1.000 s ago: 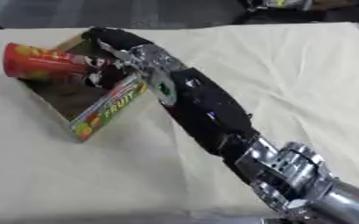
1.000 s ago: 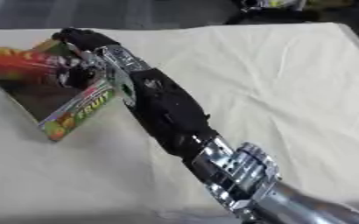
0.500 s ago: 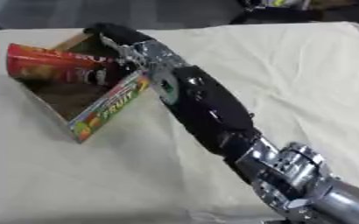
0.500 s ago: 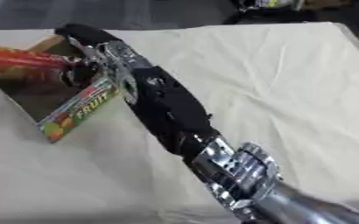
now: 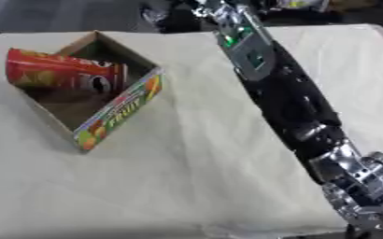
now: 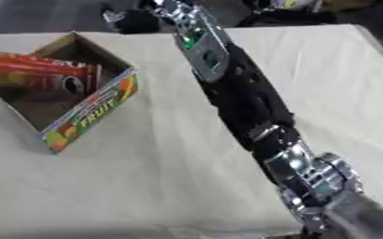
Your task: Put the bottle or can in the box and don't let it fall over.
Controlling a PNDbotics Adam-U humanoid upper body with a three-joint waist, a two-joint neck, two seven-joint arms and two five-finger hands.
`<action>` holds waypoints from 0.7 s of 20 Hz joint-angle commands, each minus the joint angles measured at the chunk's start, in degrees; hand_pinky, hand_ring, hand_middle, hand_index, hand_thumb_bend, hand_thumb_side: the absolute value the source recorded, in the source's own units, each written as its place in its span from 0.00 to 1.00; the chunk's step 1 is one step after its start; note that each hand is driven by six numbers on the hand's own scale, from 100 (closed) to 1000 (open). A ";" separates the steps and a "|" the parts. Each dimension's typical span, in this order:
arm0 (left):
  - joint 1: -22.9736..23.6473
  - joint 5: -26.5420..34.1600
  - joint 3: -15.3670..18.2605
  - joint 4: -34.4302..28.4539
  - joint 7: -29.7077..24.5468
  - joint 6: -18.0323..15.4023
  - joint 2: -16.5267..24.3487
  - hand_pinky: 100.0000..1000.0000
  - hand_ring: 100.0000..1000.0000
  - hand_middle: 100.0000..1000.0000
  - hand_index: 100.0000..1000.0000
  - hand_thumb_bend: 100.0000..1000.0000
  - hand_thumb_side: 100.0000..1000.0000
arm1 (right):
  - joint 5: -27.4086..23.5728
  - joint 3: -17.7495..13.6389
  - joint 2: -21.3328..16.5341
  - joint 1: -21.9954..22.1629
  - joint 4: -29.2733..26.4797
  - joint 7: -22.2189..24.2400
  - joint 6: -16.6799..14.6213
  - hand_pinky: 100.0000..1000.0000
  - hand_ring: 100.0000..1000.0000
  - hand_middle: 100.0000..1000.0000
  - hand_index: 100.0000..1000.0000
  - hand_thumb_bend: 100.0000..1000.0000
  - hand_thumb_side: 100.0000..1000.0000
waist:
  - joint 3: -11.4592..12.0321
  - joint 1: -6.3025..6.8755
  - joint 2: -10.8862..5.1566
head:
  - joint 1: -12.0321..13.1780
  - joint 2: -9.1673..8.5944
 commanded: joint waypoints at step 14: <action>1.32 -2.77 1.38 -4.77 1.99 -1.25 -0.53 0.39 0.84 0.91 0.67 0.28 0.59 | -18.82 -9.82 -19.55 19.01 -14.76 -11.40 3.94 0.63 1.00 1.00 1.00 0.00 0.49 | -1.59 1.81 -1.80 | 2.55 -0.12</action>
